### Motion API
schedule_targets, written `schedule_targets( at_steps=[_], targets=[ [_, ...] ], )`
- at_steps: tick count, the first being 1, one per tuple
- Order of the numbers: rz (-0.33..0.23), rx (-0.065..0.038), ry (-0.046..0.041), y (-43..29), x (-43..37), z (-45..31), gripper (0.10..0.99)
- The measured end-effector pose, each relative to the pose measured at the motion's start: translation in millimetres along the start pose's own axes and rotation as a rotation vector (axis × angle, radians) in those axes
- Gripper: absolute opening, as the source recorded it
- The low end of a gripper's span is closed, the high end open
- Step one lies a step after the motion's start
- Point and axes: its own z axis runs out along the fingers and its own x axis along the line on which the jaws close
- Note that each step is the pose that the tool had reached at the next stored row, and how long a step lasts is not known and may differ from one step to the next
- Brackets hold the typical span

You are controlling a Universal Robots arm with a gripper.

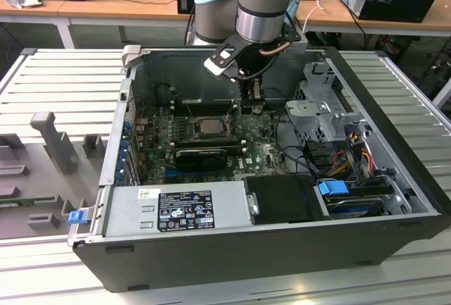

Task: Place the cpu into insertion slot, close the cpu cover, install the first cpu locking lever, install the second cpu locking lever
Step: 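Close the cpu cover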

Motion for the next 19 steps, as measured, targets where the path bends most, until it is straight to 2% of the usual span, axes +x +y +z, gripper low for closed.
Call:
schedule_targets(
  at_steps=[19],
  targets=[
    [0.000,0.000,0.0000,-13.3,0.4,-0.1,0.106]
  ],
)
